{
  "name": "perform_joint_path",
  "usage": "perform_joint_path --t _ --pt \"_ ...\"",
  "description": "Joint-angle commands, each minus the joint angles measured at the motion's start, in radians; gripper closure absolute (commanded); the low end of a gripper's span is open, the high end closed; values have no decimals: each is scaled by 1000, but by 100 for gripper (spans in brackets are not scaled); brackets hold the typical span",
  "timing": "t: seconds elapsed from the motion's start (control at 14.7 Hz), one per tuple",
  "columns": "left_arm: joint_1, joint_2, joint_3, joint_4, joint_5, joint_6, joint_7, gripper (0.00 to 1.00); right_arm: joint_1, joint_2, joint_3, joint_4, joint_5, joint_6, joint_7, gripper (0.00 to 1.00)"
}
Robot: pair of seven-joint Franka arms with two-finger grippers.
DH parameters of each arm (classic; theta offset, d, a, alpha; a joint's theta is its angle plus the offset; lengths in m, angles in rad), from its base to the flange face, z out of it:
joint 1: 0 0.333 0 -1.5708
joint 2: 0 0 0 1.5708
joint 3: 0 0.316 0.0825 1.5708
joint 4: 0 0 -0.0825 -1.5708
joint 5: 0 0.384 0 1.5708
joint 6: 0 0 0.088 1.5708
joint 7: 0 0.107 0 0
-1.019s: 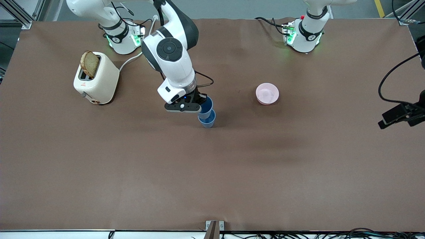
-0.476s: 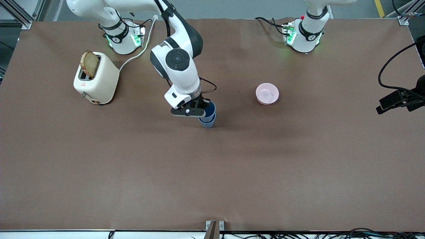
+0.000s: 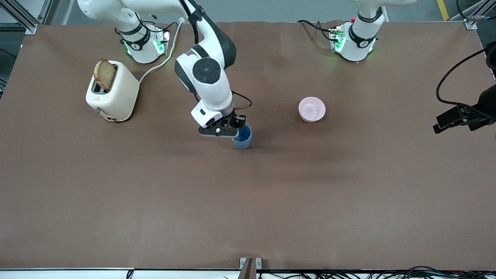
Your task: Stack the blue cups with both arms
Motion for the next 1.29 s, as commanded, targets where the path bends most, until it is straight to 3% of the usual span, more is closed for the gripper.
perform_joint_path --t 0.0,0.2,0.48,0.95,1.22 --pt "-1 -25 -6 -23 -1 3 8 0 -57 -124 -21 -22 -9 -75 -1 0" --pt "4 -26 -8 -23 -2 -2 8 0 -211 -251 -24 -24 -28 -188 -83 0" --pt "-2 -23 -6 -22 10 -15 5 0 -400 -340 -24 -24 -140 -293 -210 0" --pt "2 -20 -8 -22 9 -15 -7 0 -659 -478 -26 -10 -140 -506 -560 0" --pt "-5 -11 -5 -16 10 -15 -16 0 -775 -482 -26 94 -138 -641 -734 0"
